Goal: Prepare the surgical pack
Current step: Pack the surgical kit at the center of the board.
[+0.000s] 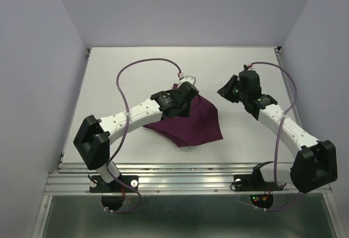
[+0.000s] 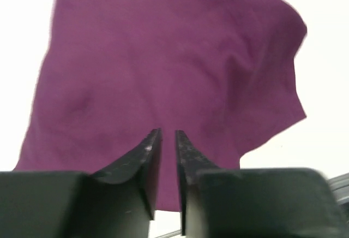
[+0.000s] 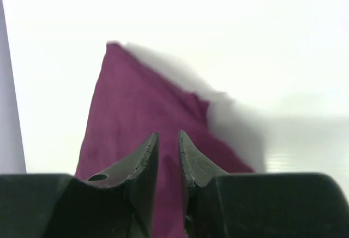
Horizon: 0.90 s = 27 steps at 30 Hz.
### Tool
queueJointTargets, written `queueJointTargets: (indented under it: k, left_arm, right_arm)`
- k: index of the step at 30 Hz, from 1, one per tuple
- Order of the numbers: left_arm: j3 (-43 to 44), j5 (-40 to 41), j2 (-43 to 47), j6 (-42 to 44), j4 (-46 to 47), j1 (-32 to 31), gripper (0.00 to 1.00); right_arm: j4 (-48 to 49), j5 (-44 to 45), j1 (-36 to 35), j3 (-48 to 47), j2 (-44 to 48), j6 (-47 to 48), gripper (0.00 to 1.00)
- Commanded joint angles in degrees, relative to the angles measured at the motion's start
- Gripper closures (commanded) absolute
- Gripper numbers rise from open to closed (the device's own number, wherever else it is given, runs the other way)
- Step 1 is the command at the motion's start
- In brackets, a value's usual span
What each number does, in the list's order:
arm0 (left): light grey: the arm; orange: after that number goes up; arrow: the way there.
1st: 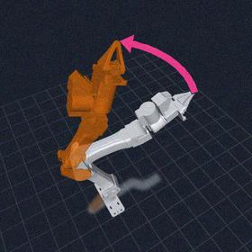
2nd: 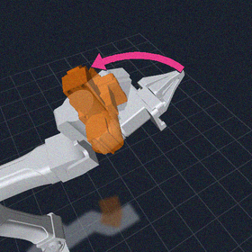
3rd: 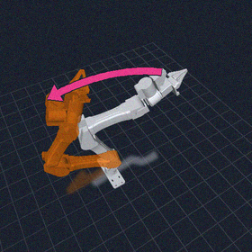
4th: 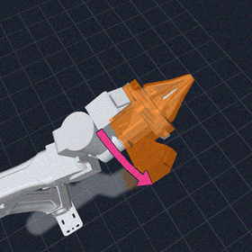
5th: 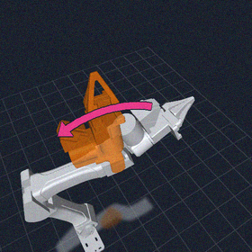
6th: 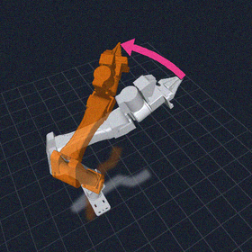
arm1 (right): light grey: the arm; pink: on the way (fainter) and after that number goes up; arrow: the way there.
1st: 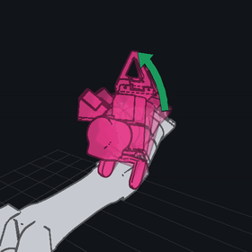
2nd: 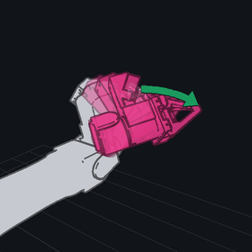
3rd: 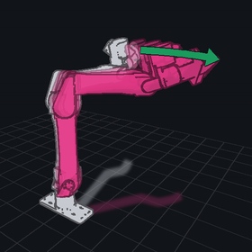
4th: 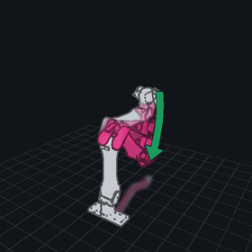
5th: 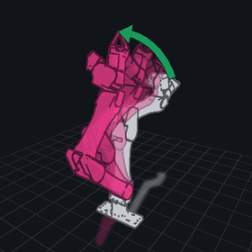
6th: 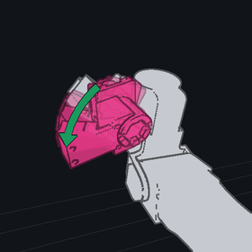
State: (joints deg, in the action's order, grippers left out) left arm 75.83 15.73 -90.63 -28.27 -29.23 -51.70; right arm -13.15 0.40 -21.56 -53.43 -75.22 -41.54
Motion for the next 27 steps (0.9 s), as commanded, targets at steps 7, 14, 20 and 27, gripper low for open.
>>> queueJointTargets:
  k: [7, 14, 20, 27]
  left_arm:
    - [7.4, 3.3, -13.4, 4.1, 0.7, -7.5, 0.3]
    - [11.0, 3.5, -19.9, 6.0, 0.8, -7.6, 0.27]
    - [14.9, 5.7, -25.2, 6.7, -0.3, -7.5, 0.37]
    - [16.4, 6.2, -29.3, 7.7, -0.5, -7.5, 0.56]
  right_arm:
    - [-4.1, -3.4, 11.6, 11.1, 9.6, 2.3, 0.73]
    - [-4.7, -3.5, 11.6, 11.6, 10.3, 2.5, 0.73]
    - [-5.0, -3.3, 11.6, 11.6, 10.5, 2.6, 0.73]
    - [-5.0, -3.6, 11.6, 11.8, 10.8, 2.6, 0.73]
